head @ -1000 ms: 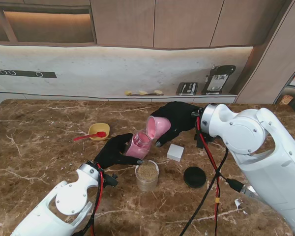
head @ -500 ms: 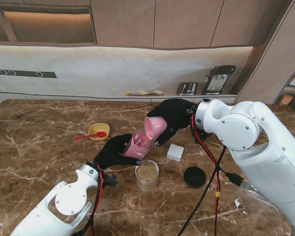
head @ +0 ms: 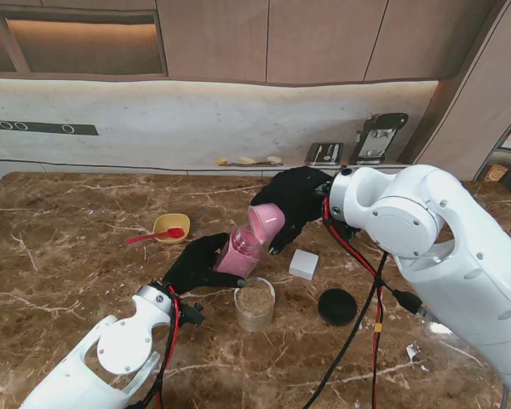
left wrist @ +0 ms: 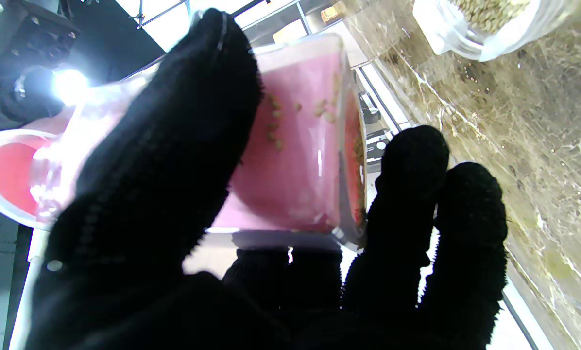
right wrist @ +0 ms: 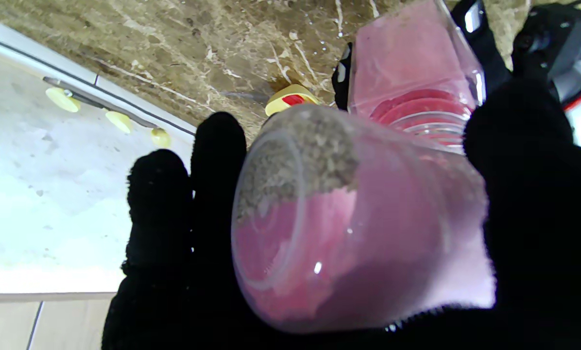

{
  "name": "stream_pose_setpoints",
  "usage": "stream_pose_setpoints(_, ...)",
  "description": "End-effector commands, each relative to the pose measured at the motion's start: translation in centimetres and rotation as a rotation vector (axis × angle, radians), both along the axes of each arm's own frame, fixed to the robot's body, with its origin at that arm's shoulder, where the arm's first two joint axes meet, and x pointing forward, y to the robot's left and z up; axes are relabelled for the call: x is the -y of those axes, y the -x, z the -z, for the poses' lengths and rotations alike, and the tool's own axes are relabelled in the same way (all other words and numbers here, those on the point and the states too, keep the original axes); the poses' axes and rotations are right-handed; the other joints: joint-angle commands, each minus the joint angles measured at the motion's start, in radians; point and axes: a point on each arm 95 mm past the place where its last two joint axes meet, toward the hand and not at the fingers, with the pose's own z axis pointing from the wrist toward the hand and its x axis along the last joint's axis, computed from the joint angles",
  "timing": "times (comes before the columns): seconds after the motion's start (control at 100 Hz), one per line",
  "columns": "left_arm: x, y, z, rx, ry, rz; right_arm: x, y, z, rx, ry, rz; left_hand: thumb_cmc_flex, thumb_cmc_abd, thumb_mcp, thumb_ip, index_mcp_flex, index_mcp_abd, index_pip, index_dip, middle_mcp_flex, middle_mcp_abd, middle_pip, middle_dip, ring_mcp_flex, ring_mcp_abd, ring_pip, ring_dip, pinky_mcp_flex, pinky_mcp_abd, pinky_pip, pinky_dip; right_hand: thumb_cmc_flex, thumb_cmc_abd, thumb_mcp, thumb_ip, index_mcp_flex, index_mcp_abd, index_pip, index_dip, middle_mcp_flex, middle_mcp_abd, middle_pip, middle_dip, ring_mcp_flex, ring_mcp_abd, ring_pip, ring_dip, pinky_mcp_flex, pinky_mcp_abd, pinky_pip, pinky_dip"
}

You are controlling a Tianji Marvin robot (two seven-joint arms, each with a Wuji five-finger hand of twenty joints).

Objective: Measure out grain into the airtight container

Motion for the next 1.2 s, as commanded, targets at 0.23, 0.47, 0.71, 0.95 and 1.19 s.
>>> stream_pose_setpoints(0.23,1.0,0.3,-0.7,0.017,0.009,0.015,-0.7,0.2,0.1,0.05,0.056,-0.029,0.169,0.439,0.373,0.051,0.381,-0.22,0.581,0.088,0.179,-0.098,0.313,0.082,0.023,-0.054,0.048,0.007,0.0,-0.002,0.052,0.025,0.156,0.248,0.217,-0.009,0.128,-0.206,0.069,0.02,0.104,-0.105,0.142,0.057,0.082,-0.134,0.117,0.056,0.025,-0.052,0.06,0.026)
stream_pose_setpoints(0.47,1.1,0.3,-0.6,0.015,0.006,0.014,-1.6,0.6,0.0,0.156,0.13,-0.075,0.168,0.437,0.375,0.05,0.38,-0.222,0.582,0.089,0.18,-0.099,0.313,0.083,0.022,-0.055,0.049,0.007,0.0,-0.004,0.053,0.025,0.148,0.247,0.221,-0.009,0.131,-0.214,0.07,0.025,0.109,-0.114,0.15,0.063,0.089,-0.142,0.127,0.063,0.033,-0.057,0.064,0.028)
stream_pose_setpoints(0.71,1.2,0.3,-0.5,0.014,0.007,0.013,-2.3,1.2,0.1,0.247,0.189,-0.118,0.168,0.437,0.376,0.05,0.38,-0.221,0.582,0.089,0.18,-0.098,0.314,0.082,0.022,-0.055,0.05,0.007,0.0,-0.004,0.053,0.025,0.141,0.246,0.226,-0.009,0.132,-0.221,0.068,0.029,0.115,-0.12,0.153,0.065,0.096,-0.149,0.128,0.065,0.043,-0.06,0.064,0.027)
stream_pose_setpoints(0.95,1.1,0.4,-0.4,0.01,0.01,0.008,-3.2,1.9,0.1,0.339,0.253,-0.166,0.168,0.436,0.377,0.049,0.381,-0.218,0.581,0.088,0.181,-0.095,0.314,0.082,0.022,-0.051,0.051,0.007,-0.002,-0.002,0.054,0.026,0.134,0.246,0.231,-0.009,0.133,-0.227,0.067,0.032,0.119,-0.127,0.156,0.067,0.103,-0.158,0.132,0.069,0.051,-0.065,0.065,0.026)
stream_pose_setpoints(1.19,1.0,0.4,-0.4,0.014,0.011,0.006,-3.9,2.3,0.4,0.385,0.296,-0.2,0.168,0.436,0.378,0.049,0.382,-0.219,0.581,0.088,0.181,-0.095,0.314,0.082,0.022,-0.051,0.052,0.007,-0.002,-0.001,0.054,0.026,0.126,0.249,0.233,-0.009,0.133,-0.233,0.063,0.035,0.125,-0.131,0.16,0.065,0.11,-0.168,0.137,0.072,0.061,-0.069,0.066,0.026)
